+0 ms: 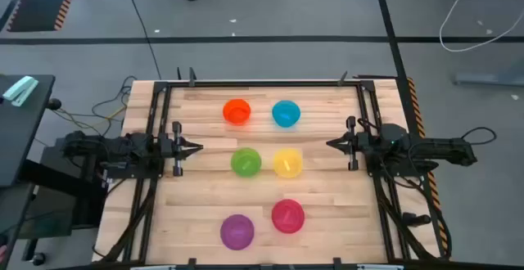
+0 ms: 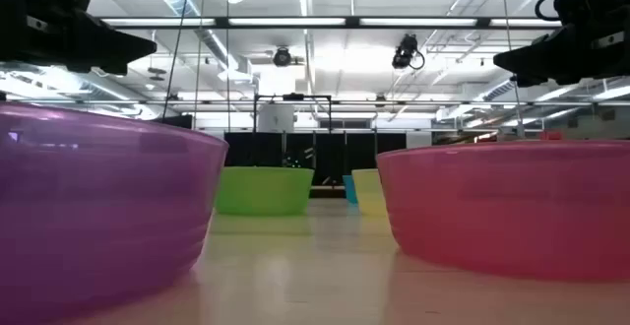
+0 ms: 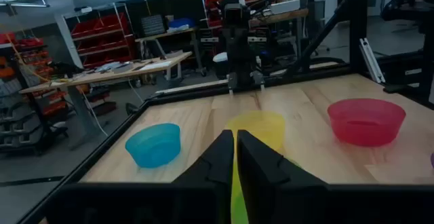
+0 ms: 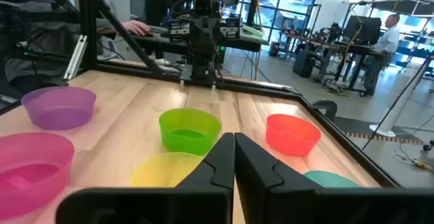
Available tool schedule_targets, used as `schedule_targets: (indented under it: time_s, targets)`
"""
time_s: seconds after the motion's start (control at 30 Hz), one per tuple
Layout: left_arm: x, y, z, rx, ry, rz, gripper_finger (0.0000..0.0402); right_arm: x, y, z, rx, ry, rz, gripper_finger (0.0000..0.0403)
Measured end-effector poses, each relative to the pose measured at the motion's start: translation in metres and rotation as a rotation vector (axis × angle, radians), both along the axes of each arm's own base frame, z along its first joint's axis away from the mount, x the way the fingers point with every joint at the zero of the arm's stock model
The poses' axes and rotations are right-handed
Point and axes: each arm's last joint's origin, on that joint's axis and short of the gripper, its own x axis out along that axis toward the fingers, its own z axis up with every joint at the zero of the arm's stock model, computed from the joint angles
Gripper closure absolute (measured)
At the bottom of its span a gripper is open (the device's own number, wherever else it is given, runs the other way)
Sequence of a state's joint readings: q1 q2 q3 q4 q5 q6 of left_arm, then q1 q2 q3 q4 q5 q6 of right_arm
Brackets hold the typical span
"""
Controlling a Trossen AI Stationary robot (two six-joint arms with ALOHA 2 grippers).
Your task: Nest bowls inside each other
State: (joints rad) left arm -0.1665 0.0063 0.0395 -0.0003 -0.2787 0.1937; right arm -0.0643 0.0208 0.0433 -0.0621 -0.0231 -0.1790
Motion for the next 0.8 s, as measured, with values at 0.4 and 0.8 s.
schedule_targets:
  time_s: [0.4, 0.8]
  targets:
    - [0.0000, 0.0000, 0.0000, 0.000, 0.000, 0.000, 0.0375, 0.0000, 0.0000, -0.0001, 0.000, 0.000, 0.000, 0.0387]
    - [0.0000, 0.0000, 0.0000, 0.000, 0.000, -0.001, 0.0368, 0.0000, 0.0000, -0.0001, 0.000, 0.000, 0.000, 0.0387]
